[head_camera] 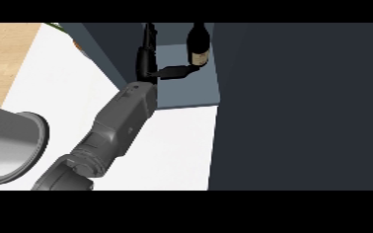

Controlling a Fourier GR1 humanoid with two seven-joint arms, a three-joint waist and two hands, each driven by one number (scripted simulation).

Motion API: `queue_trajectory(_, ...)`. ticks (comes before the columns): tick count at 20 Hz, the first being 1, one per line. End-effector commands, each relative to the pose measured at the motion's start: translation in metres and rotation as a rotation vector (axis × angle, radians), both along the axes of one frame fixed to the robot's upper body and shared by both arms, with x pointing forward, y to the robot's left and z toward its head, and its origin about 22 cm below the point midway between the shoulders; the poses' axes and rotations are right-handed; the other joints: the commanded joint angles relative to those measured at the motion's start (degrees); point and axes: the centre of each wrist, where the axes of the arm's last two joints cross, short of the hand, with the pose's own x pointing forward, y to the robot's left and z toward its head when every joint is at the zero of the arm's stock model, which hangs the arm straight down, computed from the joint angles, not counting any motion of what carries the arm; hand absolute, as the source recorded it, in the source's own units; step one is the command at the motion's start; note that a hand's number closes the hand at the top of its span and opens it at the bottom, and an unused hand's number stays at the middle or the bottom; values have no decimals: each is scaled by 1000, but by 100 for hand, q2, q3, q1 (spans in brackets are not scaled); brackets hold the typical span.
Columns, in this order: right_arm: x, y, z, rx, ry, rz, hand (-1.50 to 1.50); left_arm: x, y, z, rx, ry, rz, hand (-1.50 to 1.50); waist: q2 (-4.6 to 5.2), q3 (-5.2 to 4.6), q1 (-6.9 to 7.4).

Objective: Pick up the wine, place it into the cabinet and close the cabinet

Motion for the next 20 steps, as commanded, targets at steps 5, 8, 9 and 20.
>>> queue_trajectory(5,-10,10,4,16,-3,24,-150,-3,4,-6,-48,33,-9,-150,-31,-8,11)
queue_trajectory(8,4,10,0,29,-2,35,-150,-5,5,-9,-93,23,-33,-150,-38,-6,25)
queue_trajectory(9,-19,1,-1,23,-1,13,-150,-10,10,-18,-128,22,-44,-150,-59,-4,53)
queue_trajectory(20,-2,-4,0,22,8,3,-150,-19,-2,-18,-180,32,-69,-150,-115,0,90)
